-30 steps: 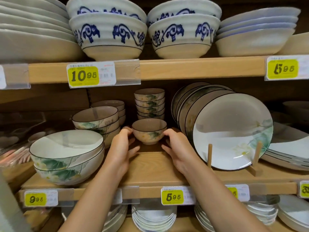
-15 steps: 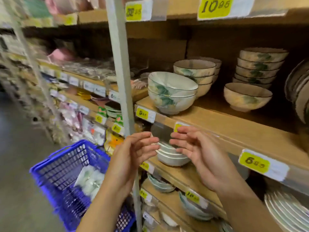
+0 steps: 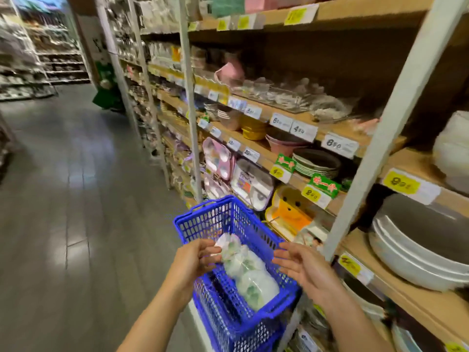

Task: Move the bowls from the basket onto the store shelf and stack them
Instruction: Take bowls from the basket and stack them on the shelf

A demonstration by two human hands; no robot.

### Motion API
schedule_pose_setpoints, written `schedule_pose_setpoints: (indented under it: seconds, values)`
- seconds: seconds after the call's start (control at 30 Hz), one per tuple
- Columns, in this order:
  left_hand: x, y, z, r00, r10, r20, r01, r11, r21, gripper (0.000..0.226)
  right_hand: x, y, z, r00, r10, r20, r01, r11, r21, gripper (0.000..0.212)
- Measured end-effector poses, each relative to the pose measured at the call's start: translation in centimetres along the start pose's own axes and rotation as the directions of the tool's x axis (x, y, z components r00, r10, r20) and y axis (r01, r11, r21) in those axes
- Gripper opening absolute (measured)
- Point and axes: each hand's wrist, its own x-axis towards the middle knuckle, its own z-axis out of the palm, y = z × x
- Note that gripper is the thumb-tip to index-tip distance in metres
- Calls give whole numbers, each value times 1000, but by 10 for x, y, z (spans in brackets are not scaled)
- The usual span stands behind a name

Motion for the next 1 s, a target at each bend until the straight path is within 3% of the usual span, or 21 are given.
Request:
schedule_pose_setpoints:
  seconds: [0.37,0.83,1.0]
  values:
    - [94,1,-70,992,-95,-77,103,990,98,23,91,43,69,987,158,-39,-161,984,-82,15]
    - [246,30,-57,979,-202,-41,199,876,440,19,246,98,105,915,389,-107,-402,902,-159,23]
    - [309,5,-33,941,-338,-19,299,804,514,23,267,119,107,879,438,-187,-470,860,-196,29]
